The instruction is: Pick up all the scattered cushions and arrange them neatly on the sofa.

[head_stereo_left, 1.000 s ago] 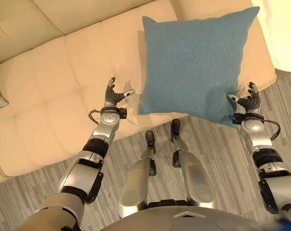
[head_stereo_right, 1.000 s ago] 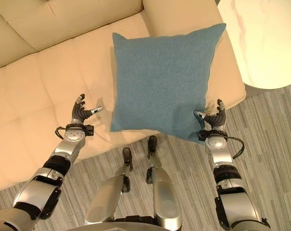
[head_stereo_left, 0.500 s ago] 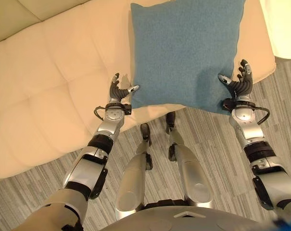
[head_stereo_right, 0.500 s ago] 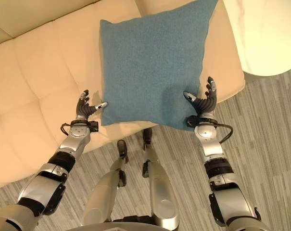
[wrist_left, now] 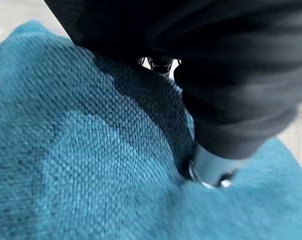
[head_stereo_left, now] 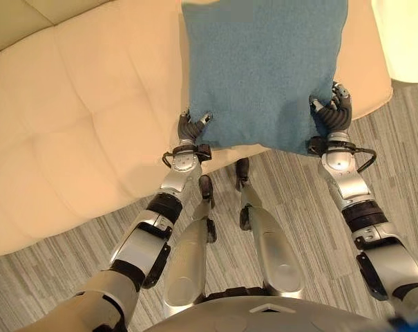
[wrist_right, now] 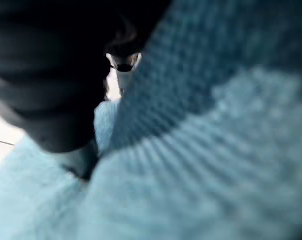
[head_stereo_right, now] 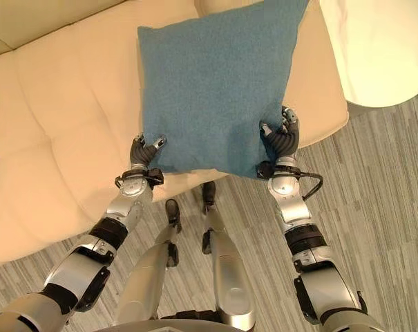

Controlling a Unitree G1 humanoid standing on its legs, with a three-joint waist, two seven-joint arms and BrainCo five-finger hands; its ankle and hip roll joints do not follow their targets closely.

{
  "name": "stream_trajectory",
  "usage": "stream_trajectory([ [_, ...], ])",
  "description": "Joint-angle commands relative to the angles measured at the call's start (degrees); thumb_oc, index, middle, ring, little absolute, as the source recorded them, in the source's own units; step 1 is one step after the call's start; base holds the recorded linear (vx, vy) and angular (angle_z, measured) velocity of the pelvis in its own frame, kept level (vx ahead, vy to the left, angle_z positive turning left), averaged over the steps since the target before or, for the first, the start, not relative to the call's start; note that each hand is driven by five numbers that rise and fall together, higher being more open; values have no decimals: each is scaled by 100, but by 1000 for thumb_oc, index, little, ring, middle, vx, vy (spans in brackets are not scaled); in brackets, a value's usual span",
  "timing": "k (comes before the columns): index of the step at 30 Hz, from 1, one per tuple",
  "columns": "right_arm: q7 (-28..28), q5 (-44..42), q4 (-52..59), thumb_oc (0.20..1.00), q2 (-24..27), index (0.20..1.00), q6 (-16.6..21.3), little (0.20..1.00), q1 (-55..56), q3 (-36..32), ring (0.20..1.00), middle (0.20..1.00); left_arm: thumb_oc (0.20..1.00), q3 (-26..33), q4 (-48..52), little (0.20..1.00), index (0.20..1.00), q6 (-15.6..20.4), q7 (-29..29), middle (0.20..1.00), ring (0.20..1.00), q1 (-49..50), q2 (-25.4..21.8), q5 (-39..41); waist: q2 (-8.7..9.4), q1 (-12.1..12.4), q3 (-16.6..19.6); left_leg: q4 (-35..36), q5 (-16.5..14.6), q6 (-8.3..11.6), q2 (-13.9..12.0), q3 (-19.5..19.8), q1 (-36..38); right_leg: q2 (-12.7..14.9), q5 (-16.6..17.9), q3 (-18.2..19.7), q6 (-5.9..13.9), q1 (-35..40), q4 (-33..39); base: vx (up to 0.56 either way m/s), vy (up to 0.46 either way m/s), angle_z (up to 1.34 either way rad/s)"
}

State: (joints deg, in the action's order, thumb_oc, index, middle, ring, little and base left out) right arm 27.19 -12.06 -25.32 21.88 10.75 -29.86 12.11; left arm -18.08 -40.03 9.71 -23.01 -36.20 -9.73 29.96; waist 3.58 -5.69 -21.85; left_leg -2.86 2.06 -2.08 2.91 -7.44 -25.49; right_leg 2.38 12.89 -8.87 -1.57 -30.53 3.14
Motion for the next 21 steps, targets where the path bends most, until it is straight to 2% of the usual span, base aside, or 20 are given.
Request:
stream_trajectory([
  [1,-228,363,159,200,-470,200,307,200,182,239,200,200,200,-436,484,200,200,439,291,200,200,-10,398,127,-17,114,361,-70,-227,400,-204,528,-5,460,-920,194,725,335,-600,13,-59,2],
  [3,-324,360,259,200,-519,200,293,200,586,185,200,200,200,-344,1010,200,200,512,340,200,200,336,410,358,-62,135,446,0,-239,414,-228,528,276,454,-950,160,714,663,-509,31,-91,2],
  [8,-566,381,678,200,-493,200,364,200,1364,7,200,200,200,-335,2138,200,200,455,543,200,200,1140,163,80,-144,207,666,254,-170,453,-289,579,869,405,-1060,36,703,1349,-340,51,-99,18],
  [10,-790,423,1176,200,-490,200,435,200,2012,-146,200,200,200,-327,3000,200,200,413,805,200,200,1905,-145,-152,-200,333,745,260,-168,562,-396,697,1339,300,-1368,-231,629,1965,-385,7,-188,31],
  [17,-945,450,1631,200,-423,200,460,200,2558,-360,200,200,200,-229,3546,200,200,409,1080,200,200,2641,-363,-165,-255,413,916,-37,-120,717,-475,904,1376,291,-1591,-765,541,2430,-323,-23,-77,56],
  [19,-997,436,1779,200,-397,200,458,200,2710,-392,200,200,200,-213,3640,200,200,410,1129,200,200,2838,-389,-109,-250,469,965,-255,-192,734,-445,849,1372,327,-1608,-932,528,2676,-235,-9,-3,49],
  [21,-1005,453,1875,200,-368,200,437,200,2759,-453,200,200,200,-207,3695,200,200,428,1162,200,200,2919,-373,35,-241,431,1001,-440,-194,730,-483,547,1289,382,-1619,-1101,524,2777,-176,-30,36,61],
])
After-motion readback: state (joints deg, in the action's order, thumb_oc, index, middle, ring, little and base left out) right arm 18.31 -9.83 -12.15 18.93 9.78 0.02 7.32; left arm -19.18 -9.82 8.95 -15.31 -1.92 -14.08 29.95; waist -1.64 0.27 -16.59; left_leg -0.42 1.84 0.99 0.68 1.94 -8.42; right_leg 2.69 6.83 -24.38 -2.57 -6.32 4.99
